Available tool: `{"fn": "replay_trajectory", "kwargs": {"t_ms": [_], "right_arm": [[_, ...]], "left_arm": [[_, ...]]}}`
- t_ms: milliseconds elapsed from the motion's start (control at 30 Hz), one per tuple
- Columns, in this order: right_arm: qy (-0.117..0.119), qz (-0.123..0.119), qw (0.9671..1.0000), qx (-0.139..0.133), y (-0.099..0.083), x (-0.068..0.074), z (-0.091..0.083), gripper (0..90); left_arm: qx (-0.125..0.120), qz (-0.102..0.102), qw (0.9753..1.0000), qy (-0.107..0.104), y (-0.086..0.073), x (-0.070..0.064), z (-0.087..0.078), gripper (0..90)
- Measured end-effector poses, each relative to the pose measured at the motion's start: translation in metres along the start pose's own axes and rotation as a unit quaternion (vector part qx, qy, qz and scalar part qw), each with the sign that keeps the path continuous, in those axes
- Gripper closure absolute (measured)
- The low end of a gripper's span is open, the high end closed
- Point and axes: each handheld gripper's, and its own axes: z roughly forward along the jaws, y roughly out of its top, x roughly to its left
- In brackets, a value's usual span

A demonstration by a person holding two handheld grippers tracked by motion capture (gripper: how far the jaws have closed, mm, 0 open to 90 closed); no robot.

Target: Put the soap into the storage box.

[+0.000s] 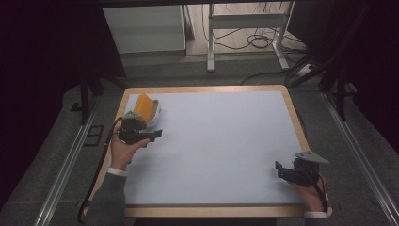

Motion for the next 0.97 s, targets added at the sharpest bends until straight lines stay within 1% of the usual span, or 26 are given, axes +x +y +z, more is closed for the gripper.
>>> {"fn": "replay_trajectory", "kwargs": {"t_ms": [100, 167, 200, 300, 333, 400, 500, 800, 833, 900, 967], "right_arm": [[0.000, -0.001, 1.0000, 0.000, 0.000, 0.000, 0.000, 8.4], [0.000, -0.001, 1.0000, -0.002, 0.000, 0.001, 0.000, 8.4], [-0.001, -0.001, 1.0000, -0.002, 0.000, 0.001, 0.000, 8.4], [-0.001, -0.001, 1.0000, -0.002, 0.000, 0.001, 0.000, 8.4], [-0.001, -0.001, 1.0000, -0.002, 0.000, 0.001, 0.000, 8.4], [-0.001, -0.002, 1.0000, -0.002, 0.000, 0.001, 0.000, 8.4], [-0.002, -0.001, 1.0000, -0.004, 0.001, 0.001, 0.000, 8.5], [-0.001, -0.004, 1.0000, -0.006, 0.000, 0.002, 0.000, 8.4], [0.000, -0.004, 1.0000, -0.008, 0.001, 0.002, 0.000, 8.4], [0.001, -0.004, 0.9999, -0.014, 0.002, 0.003, -0.001, 8.5], [0.003, -0.004, 0.9998, -0.021, 0.004, 0.003, -0.002, 8.4]], "left_arm": [[0.012, 0.005, 0.9999, -0.005, -0.012, -0.006, 0.003, 20.9], [0.020, 0.011, 0.9997, -0.008, -0.020, -0.010, 0.005, 20.8], [0.023, 0.008, 0.9996, -0.010, -0.026, -0.012, 0.006, 20.8], [0.027, 0.009, 0.9995, -0.016, -0.035, -0.014, 0.009, 21.3], [0.033, 0.013, 0.9993, -0.015, -0.036, -0.014, 0.011, 21.5], [0.042, 0.017, 0.9989, -0.013, -0.038, -0.015, 0.013, 21.2], [0.036, 0.018, 0.9991, -0.014, -0.038, -0.015, 0.012, 21.4], [0.033, 0.020, 0.9991, -0.015, -0.038, -0.015, 0.009, 21.2], [0.033, 0.021, 0.9991, -0.015, -0.039, -0.014, 0.009, 21.2], [0.025, 0.023, 0.9994, -0.011, -0.039, -0.016, 0.008, 21.6], [0.024, 0.024, 0.9993, -0.014, -0.038, -0.016, 0.008, 21.6]]}}
